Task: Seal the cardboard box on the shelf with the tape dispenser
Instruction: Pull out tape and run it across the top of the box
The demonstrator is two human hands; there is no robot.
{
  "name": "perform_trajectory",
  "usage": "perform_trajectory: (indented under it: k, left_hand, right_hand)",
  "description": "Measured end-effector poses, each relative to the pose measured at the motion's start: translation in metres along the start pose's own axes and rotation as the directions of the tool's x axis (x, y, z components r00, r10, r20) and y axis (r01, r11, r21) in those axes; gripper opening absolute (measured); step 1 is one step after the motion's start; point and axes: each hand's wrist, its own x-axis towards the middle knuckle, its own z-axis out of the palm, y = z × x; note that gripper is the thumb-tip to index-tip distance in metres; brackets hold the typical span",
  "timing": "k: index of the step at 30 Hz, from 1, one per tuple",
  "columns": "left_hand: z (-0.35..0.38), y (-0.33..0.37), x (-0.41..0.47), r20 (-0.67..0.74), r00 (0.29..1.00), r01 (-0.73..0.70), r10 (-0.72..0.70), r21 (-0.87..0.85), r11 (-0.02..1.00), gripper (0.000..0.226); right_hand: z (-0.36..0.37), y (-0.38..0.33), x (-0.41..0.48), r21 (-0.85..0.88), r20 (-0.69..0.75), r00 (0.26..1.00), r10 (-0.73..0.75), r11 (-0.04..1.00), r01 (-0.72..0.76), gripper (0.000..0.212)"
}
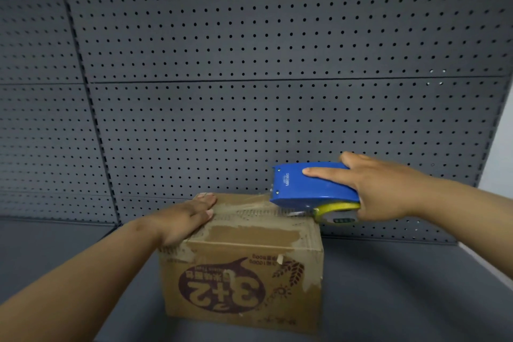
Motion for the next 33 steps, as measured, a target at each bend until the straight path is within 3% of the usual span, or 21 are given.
perform_trajectory:
  k: [9, 16, 19, 21, 22, 24, 27, 33]
  left_hand:
    - [-0.001, 0.006, 0.002, 0.004, 1.000, 0.008, -0.008, 0.052, 0.999, 0.055]
    - [-0.009, 0.017, 0.000, 0.064, 0.995, 0.062, -0.082, 0.271, 0.961, 0.049]
    - [-0.020, 0.041, 0.001, 0.071, 0.974, 0.146, -0.214, 0.526, 0.838, 0.051]
    - [-0.020, 0.068, 0.002, -0.022, 0.980, 0.163, -0.198, 0.665, 0.729, 0.057]
    - [-0.017, 0.082, 0.003, -0.066, 0.988, 0.148, -0.139, 0.652, 0.744, 0.060]
    - [-0.008, 0.108, 0.005, -0.101, 0.995, 0.040, 0.008, 0.468, 0.883, 0.060]
    - [0.009, 0.127, 0.008, -0.013, 0.992, -0.124, 0.129, 0.195, 0.973, 0.052]
    - [0.022, 0.117, 0.018, 0.075, 0.992, -0.113, 0.101, 0.182, 0.977, 0.050]
  right_hand:
    - [0.027, 0.035, -0.034, 0.126, 0.145, 0.985, 0.092, 0.986, -0.111, 0.097]
    - [0.034, 0.034, -0.035, 0.170, 0.116, 0.990, 0.075, 0.981, -0.094, 0.095]
    - [0.032, 0.035, -0.035, 0.161, 0.113, 0.991, 0.070, 0.983, -0.088, 0.098]
    - [0.033, 0.035, -0.036, 0.175, 0.107, 0.992, 0.072, 0.981, -0.090, 0.097]
    - [0.033, 0.035, -0.037, 0.183, 0.106, 0.992, 0.074, 0.979, -0.093, 0.097]
    - [0.033, 0.035, -0.038, 0.191, 0.101, 0.992, 0.079, 0.977, -0.097, 0.097]
    - [0.034, 0.035, -0.038, 0.199, 0.100, 0.992, 0.076, 0.975, -0.095, 0.095]
    - [0.040, 0.037, -0.035, 0.245, 0.130, 0.991, 0.043, 0.967, -0.074, 0.094]
